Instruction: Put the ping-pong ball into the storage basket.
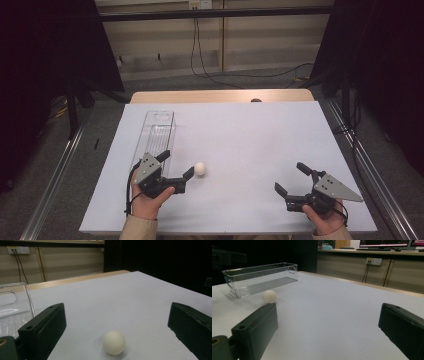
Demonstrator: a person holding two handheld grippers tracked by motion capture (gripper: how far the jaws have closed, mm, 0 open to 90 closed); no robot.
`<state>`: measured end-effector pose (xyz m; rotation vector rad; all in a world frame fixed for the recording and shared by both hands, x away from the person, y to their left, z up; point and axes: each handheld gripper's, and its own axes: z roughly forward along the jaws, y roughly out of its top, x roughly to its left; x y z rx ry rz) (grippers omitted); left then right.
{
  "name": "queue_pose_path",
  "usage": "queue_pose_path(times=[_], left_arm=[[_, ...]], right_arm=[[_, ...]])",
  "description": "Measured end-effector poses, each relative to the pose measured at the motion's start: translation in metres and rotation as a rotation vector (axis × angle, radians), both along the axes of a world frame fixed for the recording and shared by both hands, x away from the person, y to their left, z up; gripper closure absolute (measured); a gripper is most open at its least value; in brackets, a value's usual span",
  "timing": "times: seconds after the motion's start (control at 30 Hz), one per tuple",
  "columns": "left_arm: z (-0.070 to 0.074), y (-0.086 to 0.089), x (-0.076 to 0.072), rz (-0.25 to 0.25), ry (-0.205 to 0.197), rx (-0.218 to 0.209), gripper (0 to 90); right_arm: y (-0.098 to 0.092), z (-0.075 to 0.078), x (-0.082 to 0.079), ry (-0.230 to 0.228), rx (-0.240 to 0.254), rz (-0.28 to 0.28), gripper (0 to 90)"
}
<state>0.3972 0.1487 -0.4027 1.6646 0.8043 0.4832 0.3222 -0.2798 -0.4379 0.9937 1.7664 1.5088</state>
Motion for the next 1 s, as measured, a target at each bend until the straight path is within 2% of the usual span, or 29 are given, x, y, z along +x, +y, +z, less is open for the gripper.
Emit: queue_pose_path(times=[0.2, 0.23, 1.0], left_arm=[[-0.001, -0.001, 0.002, -0.015, -0.003, 0.022, 2.0], [-0.001, -0.003, 0.002, -0.012, -0.001, 0.011, 2.0], [-0.004, -0.018, 0.008, -0.027, 0.010, 0.034, 2.1]], right_arm=[[0.000, 0.000, 0.000, 0.001, 0.007, -0.004, 1.9], [0.000, 0.000, 0.000, -0.002, 0.004, -0.004, 1.9], [0.001, 0.000, 0.000, 0.000, 0.009, -0.002, 1.9]])
